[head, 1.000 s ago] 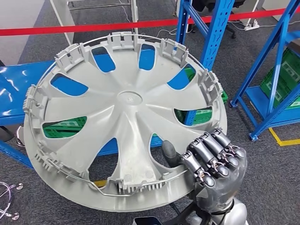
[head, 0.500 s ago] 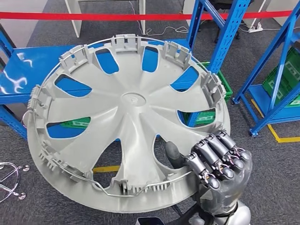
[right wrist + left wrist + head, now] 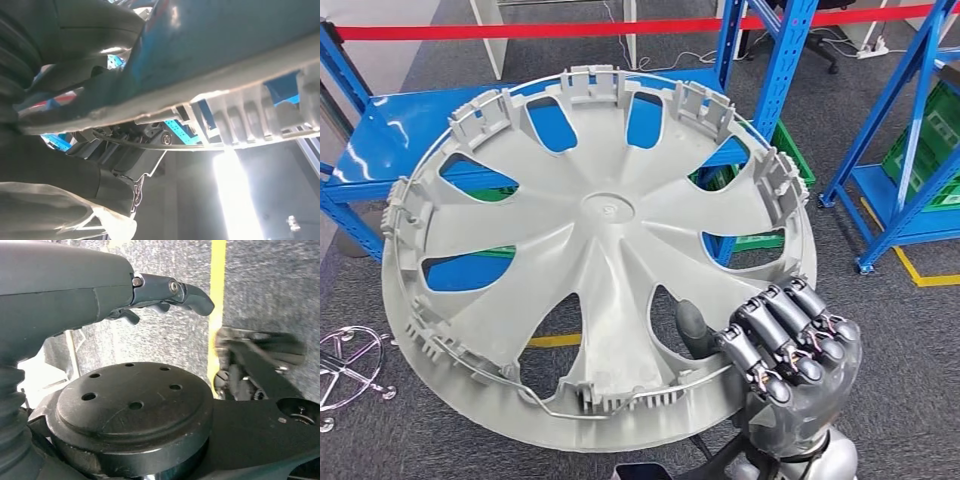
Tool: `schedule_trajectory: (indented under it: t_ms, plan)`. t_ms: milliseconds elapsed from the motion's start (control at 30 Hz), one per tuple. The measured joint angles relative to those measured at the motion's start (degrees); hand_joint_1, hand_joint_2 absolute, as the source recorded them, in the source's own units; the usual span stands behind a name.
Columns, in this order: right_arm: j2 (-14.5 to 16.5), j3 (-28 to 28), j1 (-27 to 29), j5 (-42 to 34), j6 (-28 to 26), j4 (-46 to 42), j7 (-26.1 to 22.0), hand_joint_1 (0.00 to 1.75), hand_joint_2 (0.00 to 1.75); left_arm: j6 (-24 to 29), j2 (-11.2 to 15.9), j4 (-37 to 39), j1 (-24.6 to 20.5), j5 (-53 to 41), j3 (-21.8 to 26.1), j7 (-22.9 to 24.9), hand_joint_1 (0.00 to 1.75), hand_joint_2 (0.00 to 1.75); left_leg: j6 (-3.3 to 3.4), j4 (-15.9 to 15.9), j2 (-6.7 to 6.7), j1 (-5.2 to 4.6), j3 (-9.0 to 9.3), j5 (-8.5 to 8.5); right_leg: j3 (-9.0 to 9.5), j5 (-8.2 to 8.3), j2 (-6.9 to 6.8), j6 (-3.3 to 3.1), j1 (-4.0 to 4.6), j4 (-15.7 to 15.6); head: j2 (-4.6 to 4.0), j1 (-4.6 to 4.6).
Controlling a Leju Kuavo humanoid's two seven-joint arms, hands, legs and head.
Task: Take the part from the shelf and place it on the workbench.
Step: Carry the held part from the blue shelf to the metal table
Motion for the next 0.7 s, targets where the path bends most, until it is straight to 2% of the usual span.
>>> schedule_trajectory:
  t_ms: [33, 67, 100, 133, 167, 200, 233, 300, 333, 367, 400, 467, 500, 533, 567, 600, 633, 667, 700]
  plan:
    - [0.00, 0.01, 0.00, -0.05, 0.00, 0.05, 0.01, 1.75, 1.75, 0.00, 0.07, 0.00, -0.05, -0.04, -0.16, 0.04, 0.00, 1.75, -0.31, 1.20, 0.01, 0.21, 0.77, 0.80, -1.04, 0.37, -0.06, 0.17, -0.14, 0.55, 0.00, -0.02]
    - [0.00, 0.02, -0.01, -0.09, 0.00, 0.07, 0.01, 1.75, 1.75, 0.00, 0.11, 0.00, -0.07, -0.08, -0.26, 0.09, 0.00, 1.75, -0.62, 0.45, 0.01, 0.47, 2.30, 2.41, -2.11, 0.68, -0.09, 0.41, -0.32, 1.21, 0.00, -0.02]
    - [0.00, 0.03, -0.01, -0.11, 0.00, 0.07, 0.01, 1.75, 1.75, 0.01, 0.13, 0.00, -0.08, -0.15, -0.36, 0.19, 0.00, 1.75, -0.94, -2.14, 0.02, 0.80, 4.55, 4.02, -3.12, 0.92, -0.10, 0.65, -0.50, 1.94, 0.00, -0.03]
    - [0.00, 0.04, -0.02, -0.12, 0.00, 0.07, 0.01, 1.75, 1.75, 0.01, 0.09, 0.00, -0.05, -0.20, -0.46, 0.29, 0.00, 1.75, -1.31, -5.82, 0.00, 1.00, 7.15, 4.61, -4.10, 1.10, -0.09, 0.94, -0.58, 2.73, 0.00, -0.11]
    - [0.00, 0.04, -0.02, -0.13, 0.00, 0.07, 0.01, 1.75, 1.75, 0.01, 0.07, 0.00, -0.01, -0.25, -0.58, 0.38, 0.00, 1.75, -1.25, -9.48, -0.07, 1.09, 9.43, 4.38, -4.91, 1.31, -0.06, 1.27, -0.59, 3.43, 0.00, -0.14]
    - [0.00, 0.05, -0.04, -0.14, 0.00, 0.07, 0.01, 1.75, 1.75, 0.02, 0.04, 0.00, 0.06, -0.29, -0.72, 0.45, 0.00, 1.75, -1.09, -12.22, -0.14, 1.09, 10.87, 3.71, -5.56, 1.62, -0.04, 1.62, -0.54, 3.94, 0.00, -0.17]
    - [0.00, 0.06, -0.06, -0.15, 0.00, 0.09, 0.01, 1.75, 1.75, 0.04, 0.02, 0.00, 0.12, -0.34, -0.87, 0.49, 0.00, 1.75, -0.77, -13.73, -0.22, 0.95, 11.43, 2.96, -6.13, 2.05, -0.03, 1.97, -0.47, 4.23, 0.00, -0.21]
    - [0.00, 0.08, -0.08, -0.18, 0.00, 0.13, 0.00, 1.75, 1.75, 0.14, 0.03, 0.00, 0.26, -0.59, -1.21, 0.56, 0.00, 1.75, 0.36, -14.17, -0.18, 0.89, 10.63, 3.21, -7.04, 2.68, 0.08, 2.64, -0.56, 4.44, 0.00, -0.20]
    - [0.00, 0.09, -0.08, -0.21, 0.00, 0.15, -0.01, 1.75, 1.75, 0.24, 0.04, 0.00, 0.30, -0.78, -1.37, 0.61, 0.00, 1.75, 0.99, -14.16, -0.09, 0.90, 10.06, 3.69, -7.59, 1.97, 0.22, 2.92, -0.63, 4.90, 0.00, -0.17]
    - [0.00, 0.09, -0.09, -0.24, 0.00, 0.17, -0.02, 1.75, 1.75, 0.38, 0.04, 0.00, 0.33, -0.98, -1.55, 0.64, 0.00, 1.75, 1.70, -14.20, 0.04, 0.92, 9.43, 4.25, -8.27, 0.21, 0.42, 3.15, -0.69, 6.22, 0.00, -0.12]
    - [0.00, 0.09, -0.11, -0.26, 0.00, 0.18, -0.05, 1.75, 1.75, 0.55, 0.05, 0.00, 0.31, -1.18, -1.71, 0.67, 0.00, 1.75, 2.27, -14.24, 0.15, 0.90, 8.74, 4.86, -9.08, -2.50, 0.63, 3.31, -0.74, 8.72, 0.00, -0.06]
    - [0.00, 0.09, -0.18, -0.31, 0.00, 0.21, -0.14, 1.75, 1.75, 0.80, 0.09, 0.00, 0.22, -1.53, -2.12, 0.74, 0.00, 1.75, 2.85, -14.19, 0.23, 0.64, 7.29, 6.05, -10.70, -7.59, 0.79, 3.37, -0.70, 15.87, 0.00, 0.08]
    - [0.00, 0.09, -0.20, -0.33, 0.00, 0.24, -0.18, 1.75, 1.75, 0.87, 0.12, 0.00, 0.18, -1.68, -2.35, 0.80, 0.00, 1.75, 2.94, -14.15, 0.26, 0.47, 6.52, 6.67, -10.99, -8.53, 0.81, 3.30, -0.67, 18.93, 0.00, 0.10]
    - [0.01, 0.09, -0.20, -0.36, 0.00, 0.27, -0.21, 1.75, 1.75, 0.91, 0.15, 0.00, 0.12, -1.81, -2.57, 0.85, 0.00, 1.75, 3.00, -14.13, 0.29, 0.28, 5.79, 7.25, -10.57, -8.07, 0.82, 3.14, -0.63, 20.36, 0.00, 0.11]
    - [0.01, 0.09, -0.22, -0.38, 0.00, 0.31, -0.25, 1.75, 1.75, 0.94, 0.17, 0.00, 0.05, -1.92, -2.76, 0.88, 0.00, 1.75, 3.04, -14.12, 0.31, 0.08, 5.09, 7.83, -9.26, -6.65, 0.83, 2.84, -0.55, 19.93, 0.00, 0.12]
    - [0.02, 0.09, -0.25, -0.40, 0.00, 0.33, -0.29, 1.75, 1.75, 0.96, 0.18, 0.00, -0.04, -2.02, -2.93, 0.90, 0.00, 1.75, 3.06, -14.12, 0.29, -0.11, 4.47, 8.38, -7.00, -4.86, 0.85, 2.37, -0.41, 17.49, 0.00, 0.12]
    - [0.03, 0.09, -0.31, -0.42, 0.00, 0.33, -0.36, 1.75, 1.75, 0.97, 0.13, -0.01, -0.14, -2.11, -3.07, 0.91, 0.00, 1.75, 3.04, -14.12, 0.25, -0.25, 3.99, 8.90, -3.93, -3.68, 0.91, 1.73, -0.14, 13.49, 0.00, 0.11]
    - [0.05, 0.09, -0.41, -0.42, 0.00, 0.33, -0.43, 1.75, 1.75, 1.02, 0.07, -0.01, -0.24, -2.19, -3.19, 0.91, 0.00, 1.75, 2.95, -14.10, 0.17, -0.43, 3.62, 9.40, -0.51, -3.32, 0.92, 1.13, 0.16, 8.76, 0.00, 0.13]
    - [0.07, 0.09, -0.52, -0.42, 0.00, 0.33, -0.52, 1.75, 1.75, 1.04, 0.02, -0.02, -0.31, -2.23, -3.33, 0.91, 0.00, 1.75, 2.79, -14.11, 0.12, -0.52, 3.34, 9.97, 2.20, -3.57, 0.95, 0.81, 0.39, 4.70, 0.00, 0.11]
